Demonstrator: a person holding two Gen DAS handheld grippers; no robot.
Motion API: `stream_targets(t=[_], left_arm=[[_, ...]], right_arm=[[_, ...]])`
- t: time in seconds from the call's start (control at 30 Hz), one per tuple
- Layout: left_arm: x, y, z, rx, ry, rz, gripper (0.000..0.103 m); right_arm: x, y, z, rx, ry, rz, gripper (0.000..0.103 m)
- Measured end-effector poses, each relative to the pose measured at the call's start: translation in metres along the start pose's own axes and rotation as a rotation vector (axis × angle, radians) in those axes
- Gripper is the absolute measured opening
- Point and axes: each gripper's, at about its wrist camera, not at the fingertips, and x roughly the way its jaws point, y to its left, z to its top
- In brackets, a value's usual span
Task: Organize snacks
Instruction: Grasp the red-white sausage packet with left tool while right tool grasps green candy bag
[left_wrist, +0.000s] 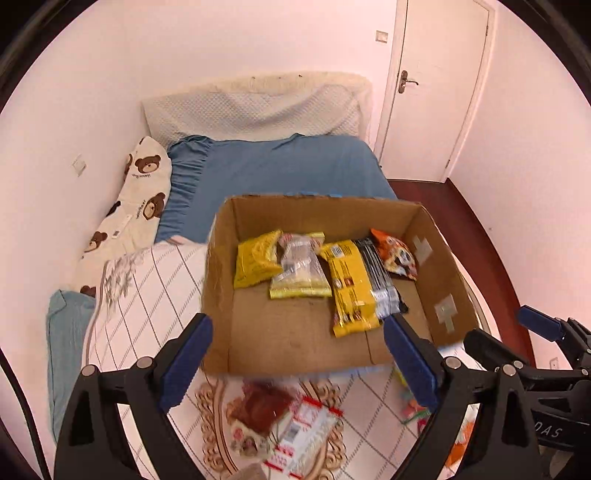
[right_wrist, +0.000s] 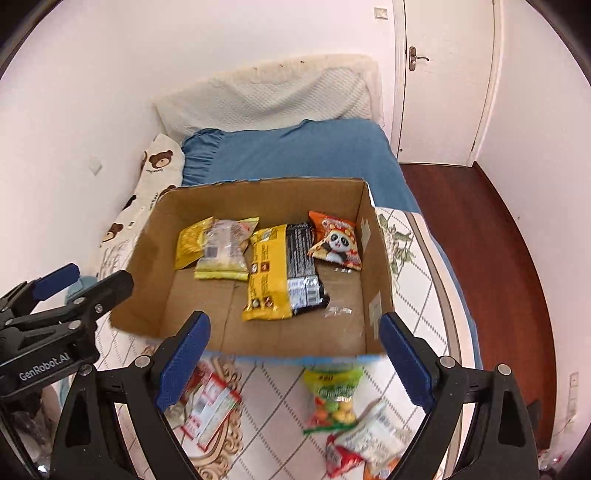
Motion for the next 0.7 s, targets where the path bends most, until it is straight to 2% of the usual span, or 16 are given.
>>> stream_targets(t=[0.13, 0.23, 0.3, 0.33, 0.43, 0.53, 0.7], left_arm=[[-0.005, -0.005, -0.032, 0.006, 0.057, -0.023, 0.095], [0.003, -0.007, -0.066, 0.021, 0.136, -0.04, 0.095], [0.015, -0.005, -0.095, 0.044, 0.192, -0.025, 0.095], [0.022, -0.004, -0.106, 0.064, 0.201, -0.004, 0.095], [0.054, -0.001, -0.14, 0.132, 0.283, 0.047, 0.095], [0.098, 0.0, -0.165, 0.22, 0.385, 0.092, 0.095], [0.147, -0.011, -0.185, 0.328, 0.481, 0.07, 0.095]], right_arm=[[-0.014, -0.006, -0.03, 0.018, 0.013, 0.032, 0.095], [-0.015, -0.014, -0.062, 0.03, 0.047, 0.04, 0.092], [-0.007, -0.018, -0.087, 0.035, 0.095, 0.051, 0.074], [0.0, -0.021, -0.101, 0.046, 0.131, 0.054, 0.059], [0.021, -0.034, -0.132, 0.113, 0.197, 0.075, 0.058], [0.045, -0.044, -0.148, 0.17, 0.245, 0.07, 0.058], [0.066, -0.055, -0.15, 0.214, 0.276, 0.056, 0.058]])
